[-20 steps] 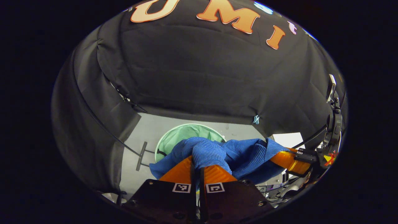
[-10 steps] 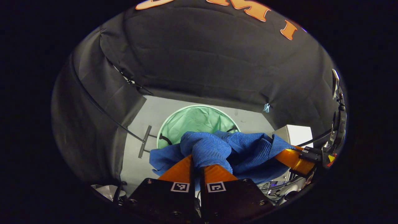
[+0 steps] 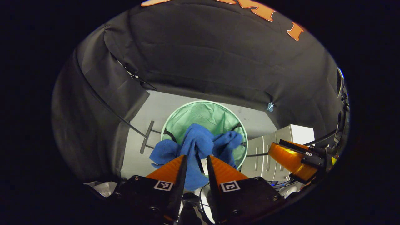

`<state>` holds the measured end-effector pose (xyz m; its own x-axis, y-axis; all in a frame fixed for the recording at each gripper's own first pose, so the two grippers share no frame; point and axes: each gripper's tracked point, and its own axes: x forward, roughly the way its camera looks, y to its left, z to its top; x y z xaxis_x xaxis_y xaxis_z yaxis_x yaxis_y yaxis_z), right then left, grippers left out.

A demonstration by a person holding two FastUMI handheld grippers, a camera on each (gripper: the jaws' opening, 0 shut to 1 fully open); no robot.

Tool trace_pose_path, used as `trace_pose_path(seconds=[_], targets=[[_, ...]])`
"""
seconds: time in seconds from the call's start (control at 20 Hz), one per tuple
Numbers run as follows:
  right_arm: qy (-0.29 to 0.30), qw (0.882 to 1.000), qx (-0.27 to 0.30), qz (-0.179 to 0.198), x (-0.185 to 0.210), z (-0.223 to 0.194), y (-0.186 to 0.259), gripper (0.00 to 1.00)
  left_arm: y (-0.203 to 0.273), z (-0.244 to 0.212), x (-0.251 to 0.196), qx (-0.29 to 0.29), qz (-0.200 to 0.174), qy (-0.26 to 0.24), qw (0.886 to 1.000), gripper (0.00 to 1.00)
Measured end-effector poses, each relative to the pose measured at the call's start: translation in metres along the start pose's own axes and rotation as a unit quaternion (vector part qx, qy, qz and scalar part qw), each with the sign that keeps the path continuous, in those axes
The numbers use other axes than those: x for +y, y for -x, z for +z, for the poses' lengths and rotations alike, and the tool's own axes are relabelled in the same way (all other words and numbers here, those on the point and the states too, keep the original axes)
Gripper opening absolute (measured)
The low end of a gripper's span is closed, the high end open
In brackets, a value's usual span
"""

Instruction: Grasp the clothes on the hanger with both hands and then place them into the laundry hamper below.

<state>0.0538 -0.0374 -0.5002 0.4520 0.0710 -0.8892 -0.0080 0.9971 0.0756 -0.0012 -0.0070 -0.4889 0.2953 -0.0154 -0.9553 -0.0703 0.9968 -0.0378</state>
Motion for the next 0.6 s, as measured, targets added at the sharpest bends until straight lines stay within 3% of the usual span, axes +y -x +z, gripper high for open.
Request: trace_pose_path(seconds=[0.05,0.2,0.25,0.35,0.5,0.6], targets=[[-0.001,1.0,-0.003,0.001,-0.001,0.0,0.003,0.47,0.001,0.002,-0.001,-0.005,0.002,-0.005,1.0,0.53],[-0.003,1.0,-0.011,0.0,0.0,0.0,0.01,0.63,0.01,0.005,-0.002,-0.017,0.01,-0.017,1.0,0.63],[-0.004,1.0,-0.015,-0.002,0.0,0.0,0.012,0.8,0.015,0.004,-0.001,-0.018,0.012,-0.019,1.0,0.65],[-0.005,1.0,-0.023,-0.005,-0.001,0.002,0.02,0.84,0.019,0.002,-0.002,-0.021,0.015,-0.026,0.999,0.66],[-0.003,0.999,-0.035,-0.012,-0.003,0.003,0.031,0.87,0.029,0.003,-0.002,-0.033,0.021,-0.03,0.999,0.95],[-0.004,0.999,-0.041,-0.015,-0.004,0.003,0.039,0.89,0.038,0.004,-0.006,-0.043,0.02,-0.023,0.999,0.94]])
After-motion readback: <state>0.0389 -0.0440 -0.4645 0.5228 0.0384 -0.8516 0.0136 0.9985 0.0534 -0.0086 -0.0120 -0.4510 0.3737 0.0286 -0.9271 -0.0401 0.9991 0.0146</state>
